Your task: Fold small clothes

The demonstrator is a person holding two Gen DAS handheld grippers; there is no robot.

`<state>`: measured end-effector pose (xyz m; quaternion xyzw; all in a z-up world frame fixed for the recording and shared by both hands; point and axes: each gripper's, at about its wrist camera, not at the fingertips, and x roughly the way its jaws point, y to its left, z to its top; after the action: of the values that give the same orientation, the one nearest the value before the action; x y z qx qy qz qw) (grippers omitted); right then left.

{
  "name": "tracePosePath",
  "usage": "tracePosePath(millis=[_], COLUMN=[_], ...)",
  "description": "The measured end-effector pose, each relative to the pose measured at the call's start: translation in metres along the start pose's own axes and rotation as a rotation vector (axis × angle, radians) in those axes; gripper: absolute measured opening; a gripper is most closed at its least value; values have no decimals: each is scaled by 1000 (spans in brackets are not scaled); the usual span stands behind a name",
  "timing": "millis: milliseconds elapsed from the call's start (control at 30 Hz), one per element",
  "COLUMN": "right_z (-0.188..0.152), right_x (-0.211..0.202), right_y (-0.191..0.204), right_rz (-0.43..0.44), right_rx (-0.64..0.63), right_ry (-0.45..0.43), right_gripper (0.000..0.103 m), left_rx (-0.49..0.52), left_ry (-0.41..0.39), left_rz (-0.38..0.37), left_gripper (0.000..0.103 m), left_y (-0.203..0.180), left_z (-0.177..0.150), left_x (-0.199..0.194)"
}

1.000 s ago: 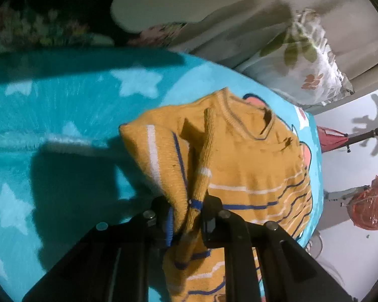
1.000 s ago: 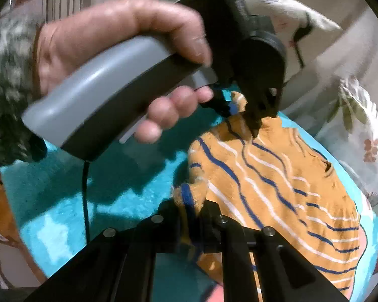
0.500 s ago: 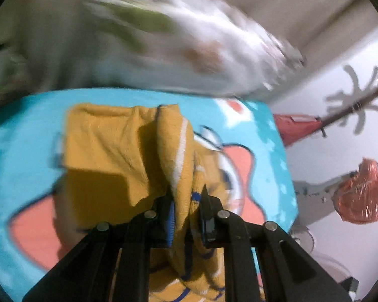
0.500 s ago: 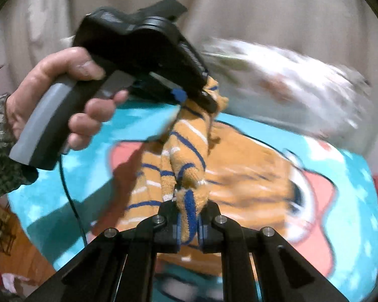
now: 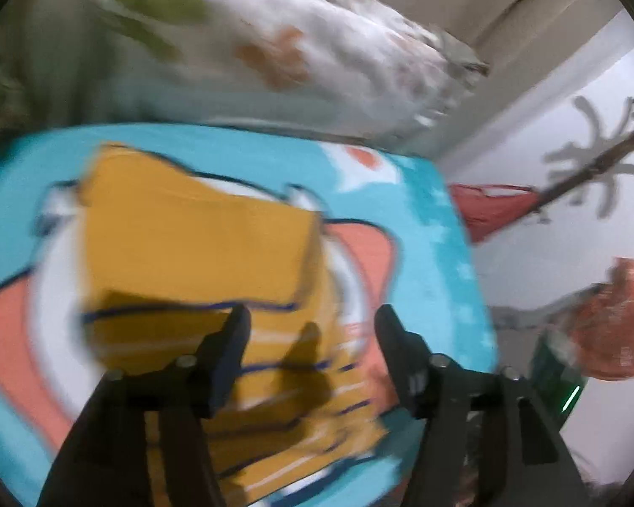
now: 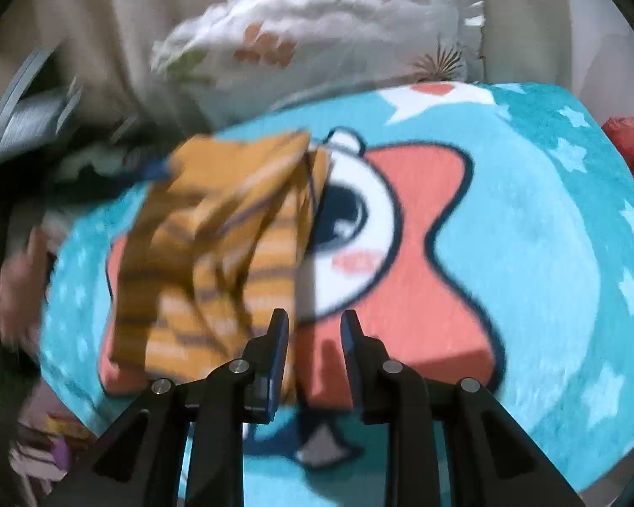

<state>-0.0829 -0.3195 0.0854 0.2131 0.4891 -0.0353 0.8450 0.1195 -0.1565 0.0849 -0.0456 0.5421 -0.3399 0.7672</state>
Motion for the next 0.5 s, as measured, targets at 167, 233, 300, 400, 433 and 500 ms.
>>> tracePosePath(millis=[167, 233, 300, 400, 433, 500], right_z=[48, 60, 68, 79, 83, 93], right_x=[28, 51, 82, 95, 89, 78], right_y=[2, 16, 28, 37, 37, 31], right_rz=[208, 244, 252, 289, 287, 222], right_rx=[88, 72, 47, 5, -11, -54], right_ry=[16, 57, 119, 194, 186, 159], right_gripper=[38, 42, 29, 13, 13, 11], left_rx=[-111, -174, -213, -223, -213, -207], left_ry=[-38, -48, -51, -48, -47, -36], left_rz=[132, 146, 197, 251, 264, 272], left_gripper=[62, 62, 62, 62, 62, 62], left_y=[43, 57, 68, 73, 72, 71], left_z=[-42, -61, -77, -93, -98, -104], left_x=[-29, -35, -38, -41, -41, -37])
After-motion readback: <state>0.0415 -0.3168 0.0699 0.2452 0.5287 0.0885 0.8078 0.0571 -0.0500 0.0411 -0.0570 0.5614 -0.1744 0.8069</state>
